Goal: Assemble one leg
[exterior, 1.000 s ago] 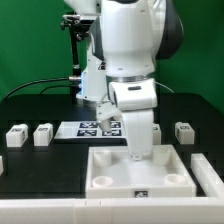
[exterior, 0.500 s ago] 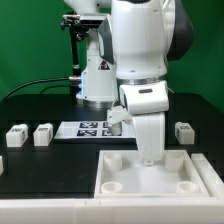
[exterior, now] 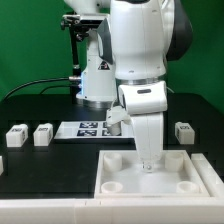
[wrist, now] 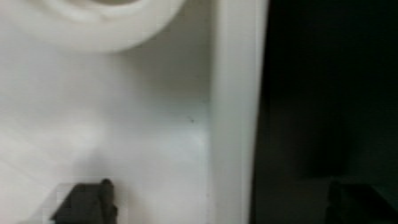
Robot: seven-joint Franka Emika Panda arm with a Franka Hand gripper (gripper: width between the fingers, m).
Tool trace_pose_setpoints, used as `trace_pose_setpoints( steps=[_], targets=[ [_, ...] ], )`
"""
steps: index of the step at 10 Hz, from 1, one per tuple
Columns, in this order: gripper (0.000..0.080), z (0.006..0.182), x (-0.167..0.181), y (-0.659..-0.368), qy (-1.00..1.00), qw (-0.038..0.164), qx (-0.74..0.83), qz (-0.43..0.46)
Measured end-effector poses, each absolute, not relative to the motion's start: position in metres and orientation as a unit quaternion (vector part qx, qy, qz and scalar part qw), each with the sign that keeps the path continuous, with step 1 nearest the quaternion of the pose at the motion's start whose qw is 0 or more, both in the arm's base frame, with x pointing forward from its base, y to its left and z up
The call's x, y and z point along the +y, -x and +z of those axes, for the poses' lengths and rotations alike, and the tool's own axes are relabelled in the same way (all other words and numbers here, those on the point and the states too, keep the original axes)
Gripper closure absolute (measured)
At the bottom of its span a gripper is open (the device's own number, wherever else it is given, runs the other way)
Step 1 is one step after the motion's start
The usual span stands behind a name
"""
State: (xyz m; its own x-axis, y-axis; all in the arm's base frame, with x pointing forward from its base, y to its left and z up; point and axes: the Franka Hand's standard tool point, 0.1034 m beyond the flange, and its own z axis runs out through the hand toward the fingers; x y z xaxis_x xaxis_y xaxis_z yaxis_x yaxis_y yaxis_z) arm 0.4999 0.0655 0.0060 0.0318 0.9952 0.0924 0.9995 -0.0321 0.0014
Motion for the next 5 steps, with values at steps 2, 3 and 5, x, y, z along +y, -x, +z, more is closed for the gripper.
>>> trace_pose_setpoints(
  steps=[2, 3, 5],
  targets=[
    [0.0162, 0.0059, 0.0653, -0.4999, 0.718, 0.032, -0.695, -0.034],
    [0.0152, 0.0059, 0.0651, -0.4999, 0.718, 0.032, -0.695, -0.034],
    [0.0152, 0.0157, 0.0695, -0.4995, 0.737, 0.028, -0.675, -0.036]
  ],
)
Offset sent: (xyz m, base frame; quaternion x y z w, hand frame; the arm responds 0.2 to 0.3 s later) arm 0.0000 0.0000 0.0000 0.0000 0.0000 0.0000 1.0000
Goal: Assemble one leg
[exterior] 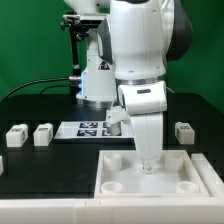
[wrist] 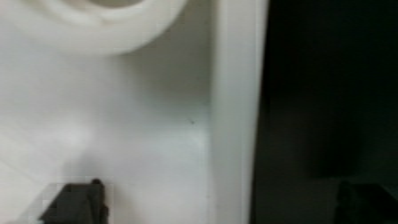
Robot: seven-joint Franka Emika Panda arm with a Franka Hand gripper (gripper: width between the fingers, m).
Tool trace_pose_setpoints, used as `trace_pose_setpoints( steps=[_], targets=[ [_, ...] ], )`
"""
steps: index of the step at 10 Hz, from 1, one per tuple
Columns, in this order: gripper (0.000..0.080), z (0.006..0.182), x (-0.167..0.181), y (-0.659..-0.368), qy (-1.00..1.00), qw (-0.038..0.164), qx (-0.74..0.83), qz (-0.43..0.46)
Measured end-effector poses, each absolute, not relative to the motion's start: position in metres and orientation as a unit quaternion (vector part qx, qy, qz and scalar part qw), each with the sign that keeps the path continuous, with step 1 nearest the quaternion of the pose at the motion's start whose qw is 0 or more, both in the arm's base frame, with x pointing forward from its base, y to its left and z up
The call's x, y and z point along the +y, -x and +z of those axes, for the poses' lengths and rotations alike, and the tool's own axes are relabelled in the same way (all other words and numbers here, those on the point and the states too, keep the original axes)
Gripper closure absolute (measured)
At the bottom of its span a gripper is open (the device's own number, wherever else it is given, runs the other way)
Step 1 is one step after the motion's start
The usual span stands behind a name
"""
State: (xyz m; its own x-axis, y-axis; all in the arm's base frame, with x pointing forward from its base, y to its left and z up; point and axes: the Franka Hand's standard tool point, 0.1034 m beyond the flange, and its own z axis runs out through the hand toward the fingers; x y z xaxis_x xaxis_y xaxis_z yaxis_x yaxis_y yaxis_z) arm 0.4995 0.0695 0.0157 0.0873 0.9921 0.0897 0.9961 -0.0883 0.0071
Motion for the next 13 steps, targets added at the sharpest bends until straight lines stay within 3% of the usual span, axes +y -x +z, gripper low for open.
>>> trace_pose_setpoints(
  steps=[2, 4, 8, 13],
  targets=[
    [0.0150, 0.039, 0.082, -0.494, 0.765, 0.017, -0.643, -0.041],
    [0.0150, 0.050, 0.088, -0.491, 0.774, 0.013, -0.632, -0.043],
    [0.0150, 0.047, 0.088, -0.489, 0.857, 0.022, -0.513, -0.040],
    [0.0150, 0.046, 0.116, -0.464, 0.991, 0.054, -0.119, -0.027]
  ],
)
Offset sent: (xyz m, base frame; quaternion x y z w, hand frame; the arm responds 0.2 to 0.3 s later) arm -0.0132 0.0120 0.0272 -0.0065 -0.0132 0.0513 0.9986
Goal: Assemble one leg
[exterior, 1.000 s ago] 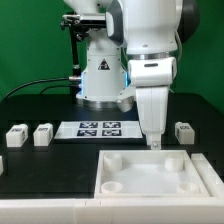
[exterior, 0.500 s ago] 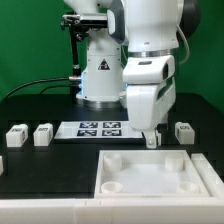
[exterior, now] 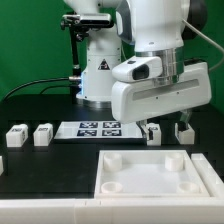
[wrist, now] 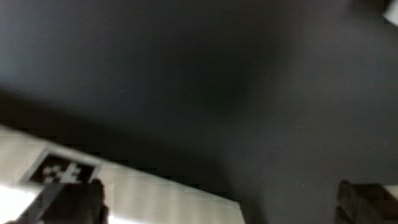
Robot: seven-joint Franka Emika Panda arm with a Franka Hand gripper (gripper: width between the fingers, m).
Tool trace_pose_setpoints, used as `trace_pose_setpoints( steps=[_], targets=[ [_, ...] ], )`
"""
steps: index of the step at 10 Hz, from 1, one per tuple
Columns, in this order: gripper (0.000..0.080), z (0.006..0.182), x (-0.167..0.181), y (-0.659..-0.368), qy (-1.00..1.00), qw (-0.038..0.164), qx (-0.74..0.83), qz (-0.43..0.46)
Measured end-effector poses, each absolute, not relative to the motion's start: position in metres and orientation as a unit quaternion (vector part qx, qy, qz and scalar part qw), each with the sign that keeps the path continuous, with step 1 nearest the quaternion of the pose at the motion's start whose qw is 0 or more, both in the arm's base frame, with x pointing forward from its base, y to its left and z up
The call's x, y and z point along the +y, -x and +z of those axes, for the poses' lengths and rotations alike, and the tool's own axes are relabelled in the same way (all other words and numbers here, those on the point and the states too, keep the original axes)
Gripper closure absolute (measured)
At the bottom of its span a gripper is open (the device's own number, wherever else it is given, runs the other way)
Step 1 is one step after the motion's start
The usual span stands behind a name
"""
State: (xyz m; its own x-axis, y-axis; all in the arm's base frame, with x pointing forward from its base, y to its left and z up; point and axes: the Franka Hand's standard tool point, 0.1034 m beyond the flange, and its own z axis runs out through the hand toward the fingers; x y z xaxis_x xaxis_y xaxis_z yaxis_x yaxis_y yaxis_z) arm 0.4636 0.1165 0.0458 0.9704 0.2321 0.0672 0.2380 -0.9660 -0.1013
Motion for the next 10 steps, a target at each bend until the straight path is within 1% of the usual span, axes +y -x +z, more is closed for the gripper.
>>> trace_pose_setpoints(
  steps=[2, 4, 5, 8, 9, 10],
  targets=[
    [0.0150, 0.045, 0.142, -0.456, 0.998, 0.064, 0.005, -0.017],
    [0.0150, 0.040, 0.172, -0.445, 0.997, 0.067, 0.022, -0.013],
    [0.0150, 0.040, 0.178, -0.444, 0.998, 0.067, 0.014, -0.015],
    [0.0150, 0.040, 0.176, -0.443, 0.998, 0.065, 0.009, -0.008],
    [0.0150, 0.037, 0.168, -0.436, 0.997, 0.055, -0.005, 0.049],
    [0.0150, 0.034, 0.167, -0.438, 0.995, 0.056, 0.008, 0.087]
  ],
)
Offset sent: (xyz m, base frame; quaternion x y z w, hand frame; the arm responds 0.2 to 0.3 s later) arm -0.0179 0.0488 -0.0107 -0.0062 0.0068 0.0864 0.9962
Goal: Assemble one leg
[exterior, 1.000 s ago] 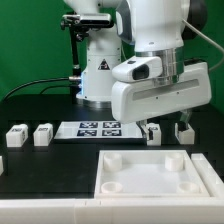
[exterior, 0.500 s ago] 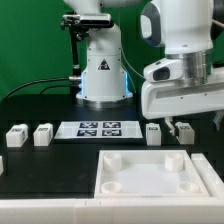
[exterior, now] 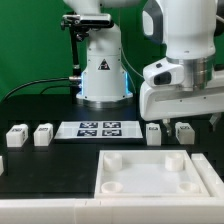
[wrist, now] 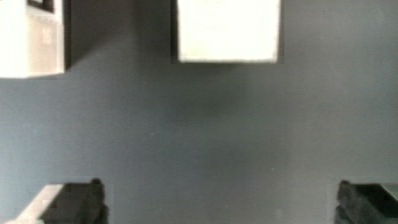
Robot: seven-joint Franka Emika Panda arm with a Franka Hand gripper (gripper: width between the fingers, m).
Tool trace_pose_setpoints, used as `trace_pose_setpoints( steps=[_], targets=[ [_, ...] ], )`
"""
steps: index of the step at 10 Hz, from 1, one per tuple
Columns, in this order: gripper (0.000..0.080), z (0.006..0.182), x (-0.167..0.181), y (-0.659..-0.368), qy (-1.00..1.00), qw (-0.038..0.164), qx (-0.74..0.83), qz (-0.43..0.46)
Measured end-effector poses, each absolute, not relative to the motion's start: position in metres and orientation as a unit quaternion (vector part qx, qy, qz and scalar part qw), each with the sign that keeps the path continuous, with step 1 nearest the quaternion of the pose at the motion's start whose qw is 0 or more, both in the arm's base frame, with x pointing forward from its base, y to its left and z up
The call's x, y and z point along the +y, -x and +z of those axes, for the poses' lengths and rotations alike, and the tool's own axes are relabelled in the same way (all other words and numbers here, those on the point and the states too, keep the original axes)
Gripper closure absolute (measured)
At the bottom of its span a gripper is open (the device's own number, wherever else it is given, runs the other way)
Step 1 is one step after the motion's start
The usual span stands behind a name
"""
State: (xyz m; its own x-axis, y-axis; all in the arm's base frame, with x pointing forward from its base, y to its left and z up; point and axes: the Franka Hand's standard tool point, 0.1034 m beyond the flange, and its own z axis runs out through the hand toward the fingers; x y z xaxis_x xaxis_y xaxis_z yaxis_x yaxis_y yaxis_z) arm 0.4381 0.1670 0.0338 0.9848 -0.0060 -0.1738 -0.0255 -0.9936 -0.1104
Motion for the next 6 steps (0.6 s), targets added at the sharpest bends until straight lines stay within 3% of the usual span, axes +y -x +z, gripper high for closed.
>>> trace_pose_setpoints(
  steps=[6],
  targets=[
    [0.0150, 0.018, 0.172, -0.410, 0.935, 0.038, -0.004, 0.354]
  ],
)
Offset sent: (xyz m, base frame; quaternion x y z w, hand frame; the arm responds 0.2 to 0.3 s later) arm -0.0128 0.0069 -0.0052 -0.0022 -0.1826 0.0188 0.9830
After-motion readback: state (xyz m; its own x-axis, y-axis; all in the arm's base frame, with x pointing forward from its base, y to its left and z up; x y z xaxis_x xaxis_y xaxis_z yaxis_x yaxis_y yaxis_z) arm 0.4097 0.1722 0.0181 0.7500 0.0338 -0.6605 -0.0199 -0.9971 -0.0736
